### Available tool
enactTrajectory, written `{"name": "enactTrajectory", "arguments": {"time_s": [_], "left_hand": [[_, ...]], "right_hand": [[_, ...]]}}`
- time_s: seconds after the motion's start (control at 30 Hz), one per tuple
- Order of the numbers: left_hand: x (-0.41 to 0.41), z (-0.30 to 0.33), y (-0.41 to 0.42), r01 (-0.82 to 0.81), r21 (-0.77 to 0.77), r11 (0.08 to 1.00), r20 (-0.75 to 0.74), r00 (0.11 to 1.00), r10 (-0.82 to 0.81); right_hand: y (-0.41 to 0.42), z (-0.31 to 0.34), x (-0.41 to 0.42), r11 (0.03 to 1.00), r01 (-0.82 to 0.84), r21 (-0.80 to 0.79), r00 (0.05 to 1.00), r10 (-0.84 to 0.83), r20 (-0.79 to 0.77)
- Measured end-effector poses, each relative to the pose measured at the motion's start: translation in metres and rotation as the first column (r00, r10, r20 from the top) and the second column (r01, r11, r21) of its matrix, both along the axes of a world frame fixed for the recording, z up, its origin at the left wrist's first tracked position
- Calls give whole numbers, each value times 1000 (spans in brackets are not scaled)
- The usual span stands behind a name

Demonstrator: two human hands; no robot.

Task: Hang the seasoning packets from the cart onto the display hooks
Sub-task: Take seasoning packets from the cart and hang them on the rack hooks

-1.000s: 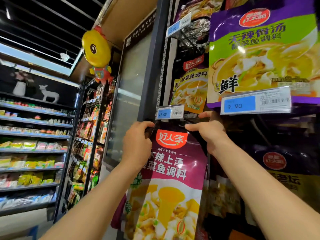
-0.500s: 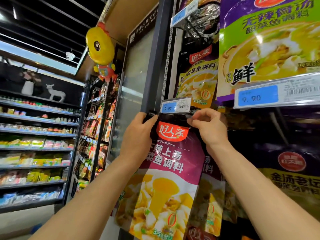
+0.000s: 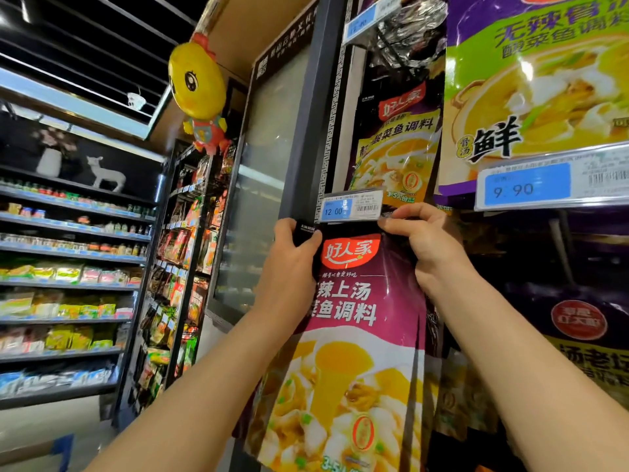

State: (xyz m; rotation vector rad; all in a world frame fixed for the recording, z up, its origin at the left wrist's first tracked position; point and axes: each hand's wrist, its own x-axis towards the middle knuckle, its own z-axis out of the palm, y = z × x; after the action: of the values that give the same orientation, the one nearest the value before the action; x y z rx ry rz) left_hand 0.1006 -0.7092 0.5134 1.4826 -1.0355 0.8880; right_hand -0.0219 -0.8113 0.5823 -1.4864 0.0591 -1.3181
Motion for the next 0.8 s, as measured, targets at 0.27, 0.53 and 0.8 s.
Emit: {"name": "enactTrajectory", "arguments": {"time_s": [0.27, 0.53, 0.8], "left_hand": [[4, -3, -12, -311, 168, 936, 278, 926, 257], [-15, -59, 1, -75, 170, 983, 165, 985, 47], [-4, -71, 2, 177, 129, 976, -58, 984, -170]], "right_hand": [[-21, 1, -2, 944, 275, -180, 948, -298, -113], [-18, -24, -15, 453, 526, -720, 668, -744, 20], [19, -61, -13, -278, 470, -838, 274, -857, 437]]}}
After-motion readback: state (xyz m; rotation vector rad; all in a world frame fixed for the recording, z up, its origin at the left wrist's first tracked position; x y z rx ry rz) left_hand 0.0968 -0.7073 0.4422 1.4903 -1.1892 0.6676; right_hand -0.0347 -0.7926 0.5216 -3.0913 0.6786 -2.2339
